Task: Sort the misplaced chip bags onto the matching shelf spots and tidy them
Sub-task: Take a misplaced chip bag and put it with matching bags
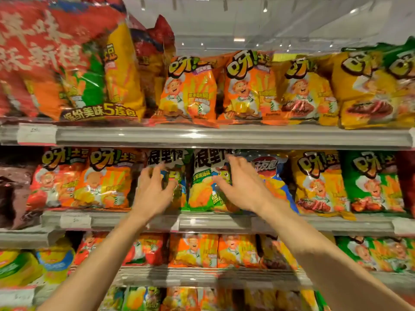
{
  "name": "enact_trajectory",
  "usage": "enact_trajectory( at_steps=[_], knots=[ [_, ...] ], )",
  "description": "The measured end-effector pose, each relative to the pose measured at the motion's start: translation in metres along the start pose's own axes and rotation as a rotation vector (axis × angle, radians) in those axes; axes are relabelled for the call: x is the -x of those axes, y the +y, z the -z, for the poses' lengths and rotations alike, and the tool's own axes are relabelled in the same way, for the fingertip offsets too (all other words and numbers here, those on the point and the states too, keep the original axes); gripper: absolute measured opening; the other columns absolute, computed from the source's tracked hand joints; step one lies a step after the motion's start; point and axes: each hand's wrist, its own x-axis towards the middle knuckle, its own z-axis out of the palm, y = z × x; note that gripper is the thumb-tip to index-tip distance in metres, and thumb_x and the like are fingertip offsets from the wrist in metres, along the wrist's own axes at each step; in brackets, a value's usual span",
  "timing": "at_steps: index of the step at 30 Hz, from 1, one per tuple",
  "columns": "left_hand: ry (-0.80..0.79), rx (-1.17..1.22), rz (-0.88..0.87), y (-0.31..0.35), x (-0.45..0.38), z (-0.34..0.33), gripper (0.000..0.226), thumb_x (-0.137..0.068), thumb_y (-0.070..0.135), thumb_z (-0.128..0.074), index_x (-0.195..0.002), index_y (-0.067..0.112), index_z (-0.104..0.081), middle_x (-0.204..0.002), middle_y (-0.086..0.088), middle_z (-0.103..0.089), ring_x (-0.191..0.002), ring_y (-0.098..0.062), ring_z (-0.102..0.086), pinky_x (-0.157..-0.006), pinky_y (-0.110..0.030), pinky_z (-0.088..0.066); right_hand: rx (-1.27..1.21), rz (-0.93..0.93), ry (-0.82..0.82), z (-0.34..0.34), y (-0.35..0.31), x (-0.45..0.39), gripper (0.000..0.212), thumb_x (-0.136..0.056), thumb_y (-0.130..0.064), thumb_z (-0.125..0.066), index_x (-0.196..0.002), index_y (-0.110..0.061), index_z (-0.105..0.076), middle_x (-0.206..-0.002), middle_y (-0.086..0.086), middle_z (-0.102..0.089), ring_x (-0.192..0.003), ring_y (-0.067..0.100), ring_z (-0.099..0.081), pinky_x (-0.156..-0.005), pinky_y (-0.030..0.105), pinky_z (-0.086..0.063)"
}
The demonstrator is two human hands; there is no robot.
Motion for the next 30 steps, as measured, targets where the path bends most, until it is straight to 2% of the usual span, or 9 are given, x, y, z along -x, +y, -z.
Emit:
enact_trajectory(
  at_steps=[8, 11, 13, 14, 17, 20, 22, 26, 30],
  knots=[
    [-0.1, 0.159, 0.211, -0.029, -0.028, 0.002, 0.062, -0.1, 0.048, -0.048, -0.154, 0.026, -0.026, -0.157, -0.021, -0.027, -0.142, -0.036, -0.036, -0.118, -0.046, -0.032, -0.037, 0.165, -0.143, -0.047, -0.064, -0.041, 0.066, -0.101, -0.04, -0.054, -0.157, -0.016, -0.027, -0.154, 0.016, -0.037, -0.142, 0.033, -0.036, -0.116, 0.041, -0.034],
    [-0.104, 0.244, 0.223, -0.035, -0.034, 0.003, 0.058, -0.103, 0.044, -0.045, -0.153, 0.025, -0.025, -0.143, -0.008, -0.047, -0.113, -0.02, -0.058, -0.093, -0.029, -0.051, -0.175, 0.054, -0.239, -0.068, -0.079, -0.057, 0.068, -0.1, -0.035, -0.056, -0.157, -0.014, -0.025, -0.155, 0.017, -0.036, -0.142, 0.035, -0.04, -0.116, 0.041, -0.036],
    [-0.126, 0.27, 0.213, -0.035, -0.033, 0.004, 0.057, -0.105, 0.038, -0.044, -0.155, 0.022, -0.022, -0.122, 0.0, -0.056, -0.085, 0.0, -0.057, -0.064, -0.011, -0.045, -0.232, -0.037, -0.28, -0.079, -0.084, -0.064, 0.069, -0.1, -0.032, -0.056, -0.158, -0.013, -0.023, -0.155, 0.018, -0.036, -0.142, 0.035, -0.041, -0.116, 0.041, -0.037],
    [-0.127, 0.275, 0.198, -0.036, -0.033, 0.004, 0.057, -0.106, 0.038, -0.044, -0.155, 0.022, -0.022, -0.117, 0.0, -0.059, -0.08, 0.001, -0.057, -0.061, -0.011, -0.042, -0.249, -0.069, -0.286, -0.084, -0.086, -0.067, 0.07, -0.1, -0.031, -0.056, -0.158, -0.013, -0.021, -0.156, 0.018, -0.036, -0.142, 0.036, -0.041, -0.115, 0.041, -0.037],
    [-0.122, 0.298, 0.167, -0.037, -0.032, 0.006, 0.054, -0.106, 0.036, -0.043, -0.155, 0.023, -0.022, -0.121, 0.002, -0.059, -0.092, -0.009, -0.056, -0.067, -0.016, -0.041, -0.291, -0.132, -0.281, -0.094, -0.092, -0.072, 0.073, -0.1, -0.029, -0.056, -0.159, -0.013, -0.016, -0.158, 0.019, -0.033, -0.142, 0.038, -0.04, -0.115, 0.041, -0.038],
    [-0.087, 0.329, 0.151, -0.039, -0.031, 0.006, 0.055, -0.106, 0.033, -0.044, -0.156, 0.022, -0.024, -0.143, -0.005, -0.055, -0.118, -0.02, -0.058, -0.095, -0.026, -0.046, -0.33, -0.158, -0.257, -0.097, -0.099, -0.073, 0.072, -0.1, -0.024, -0.058, -0.158, -0.014, -0.018, -0.157, 0.018, -0.033, -0.141, 0.038, -0.042, -0.113, 0.041, -0.039],
    [-0.064, 0.335, 0.142, -0.037, -0.029, 0.008, 0.056, -0.106, 0.031, -0.045, -0.157, 0.019, -0.025, -0.15, -0.006, -0.048, -0.132, -0.021, -0.05, -0.1, -0.023, -0.038, -0.369, -0.159, -0.213, -0.098, -0.101, -0.072, 0.071, -0.099, -0.021, -0.059, -0.158, -0.016, -0.021, -0.156, 0.017, -0.034, -0.14, 0.036, -0.044, -0.113, 0.04, -0.04],
    [-0.012, 0.36, 0.088, -0.032, -0.03, 0.011, 0.055, -0.105, 0.032, -0.047, -0.155, 0.021, -0.029, -0.145, -0.005, -0.053, -0.115, -0.009, -0.052, -0.088, -0.019, -0.037, -0.437, -0.16, -0.113, -0.095, -0.1, -0.07, 0.069, -0.099, -0.02, -0.059, -0.158, -0.021, -0.025, -0.154, 0.015, -0.037, -0.138, 0.032, -0.046, -0.112, 0.037, -0.04],
    [0.006, 0.382, 0.067, -0.029, -0.037, 0.014, 0.053, -0.105, 0.034, -0.047, -0.154, 0.024, -0.032, -0.139, -0.007, -0.058, -0.113, -0.012, -0.056, -0.09, -0.023, -0.043, -0.49, -0.165, -0.037, -0.087, -0.099, -0.067, 0.067, -0.099, -0.024, -0.059, -0.157, -0.023, -0.027, -0.155, 0.013, -0.036, -0.141, 0.032, -0.041, -0.116, 0.037, -0.036]
  ],
)
